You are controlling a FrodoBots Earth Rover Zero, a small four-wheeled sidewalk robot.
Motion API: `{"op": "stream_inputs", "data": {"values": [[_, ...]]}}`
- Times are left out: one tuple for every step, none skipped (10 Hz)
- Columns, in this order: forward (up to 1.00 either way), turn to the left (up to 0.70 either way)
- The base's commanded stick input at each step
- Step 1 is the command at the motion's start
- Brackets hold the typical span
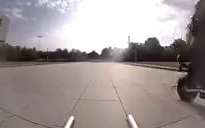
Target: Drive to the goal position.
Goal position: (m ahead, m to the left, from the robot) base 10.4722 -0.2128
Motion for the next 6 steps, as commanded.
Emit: {"op": "stream_inputs", "data": {"values": [[1.00, 0.00], [1.00, 0.00], [1.00, 0.00], [1.00, 0.00], [1.00, 0.00], [1.00, 0.00]]}}
